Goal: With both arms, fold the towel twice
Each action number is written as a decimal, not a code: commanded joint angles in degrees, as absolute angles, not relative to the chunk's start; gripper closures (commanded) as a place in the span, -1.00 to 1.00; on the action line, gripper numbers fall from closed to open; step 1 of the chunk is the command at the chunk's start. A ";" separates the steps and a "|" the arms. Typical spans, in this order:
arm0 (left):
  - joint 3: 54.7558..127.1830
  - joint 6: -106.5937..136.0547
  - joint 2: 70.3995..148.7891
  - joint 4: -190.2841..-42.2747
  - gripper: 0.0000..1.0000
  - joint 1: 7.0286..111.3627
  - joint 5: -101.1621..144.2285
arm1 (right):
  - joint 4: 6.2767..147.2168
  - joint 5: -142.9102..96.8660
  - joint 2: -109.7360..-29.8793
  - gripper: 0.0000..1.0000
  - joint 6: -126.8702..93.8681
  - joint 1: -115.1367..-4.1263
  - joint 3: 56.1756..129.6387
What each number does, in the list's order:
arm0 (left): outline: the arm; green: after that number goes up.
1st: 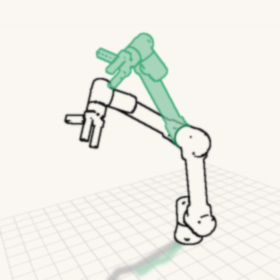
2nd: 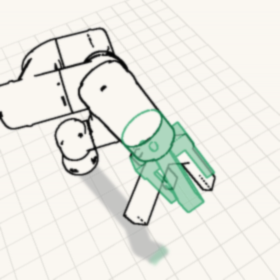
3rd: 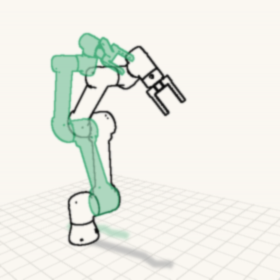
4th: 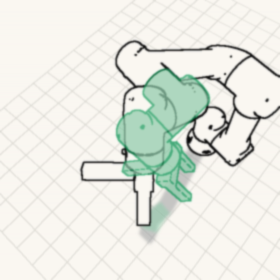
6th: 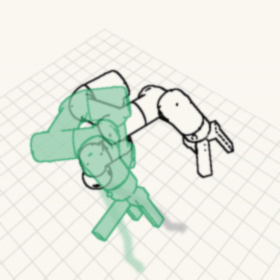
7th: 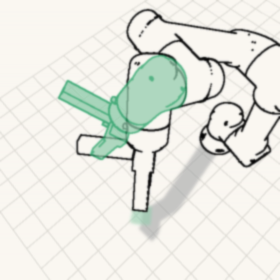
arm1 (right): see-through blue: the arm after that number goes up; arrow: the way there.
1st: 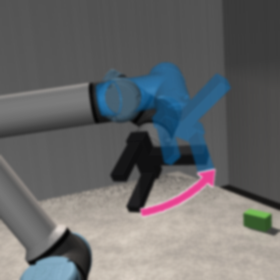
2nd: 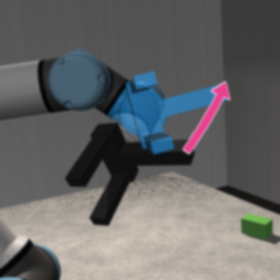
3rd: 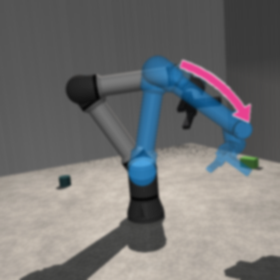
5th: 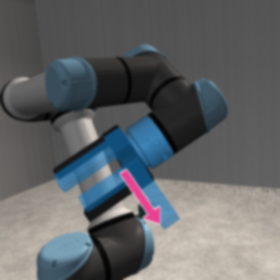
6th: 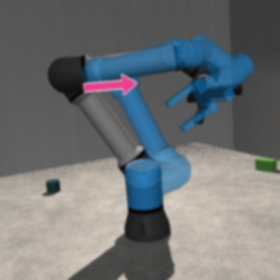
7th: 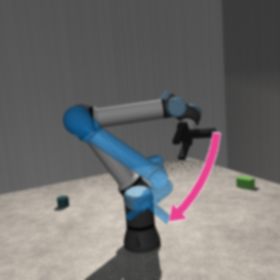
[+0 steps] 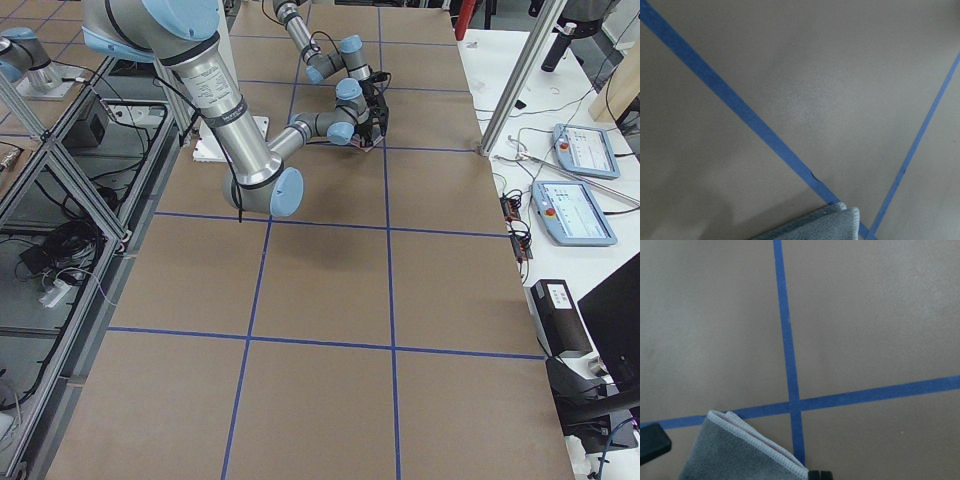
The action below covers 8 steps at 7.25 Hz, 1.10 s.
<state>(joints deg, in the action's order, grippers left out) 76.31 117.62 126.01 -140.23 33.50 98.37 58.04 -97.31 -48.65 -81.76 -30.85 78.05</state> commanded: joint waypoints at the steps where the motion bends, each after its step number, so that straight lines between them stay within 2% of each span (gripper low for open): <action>1: 76.38 117.68 126.12 -140.01 -1.00 33.49 98.44 | 58.01 -97.38 -48.69 -0.46 -81.83 -30.85 78.05; 2: 76.38 117.69 126.21 -139.75 -1.00 33.49 98.52 | 57.92 -97.47 -48.78 -0.99 -81.83 -30.85 78.13; 5: 78.38 117.77 126.12 -139.66 -1.00 33.84 98.88 | 57.75 -101.91 -50.35 -1.00 -81.65 -32.42 80.23; 6: 78.49 118.12 126.21 -139.66 -1.00 33.66 98.79 | 57.74 -107.09 -54.02 -1.00 -80.43 -35.13 84.07; 8: 79.01 120.82 126.65 -139.66 -1.00 33.49 98.79 | 57.66 -110.73 -57.38 -1.00 -77.27 -37.87 86.13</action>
<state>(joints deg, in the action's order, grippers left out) 78.73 118.77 126.46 -139.66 33.59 98.76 57.73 -108.34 -55.25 -78.96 -36.13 84.85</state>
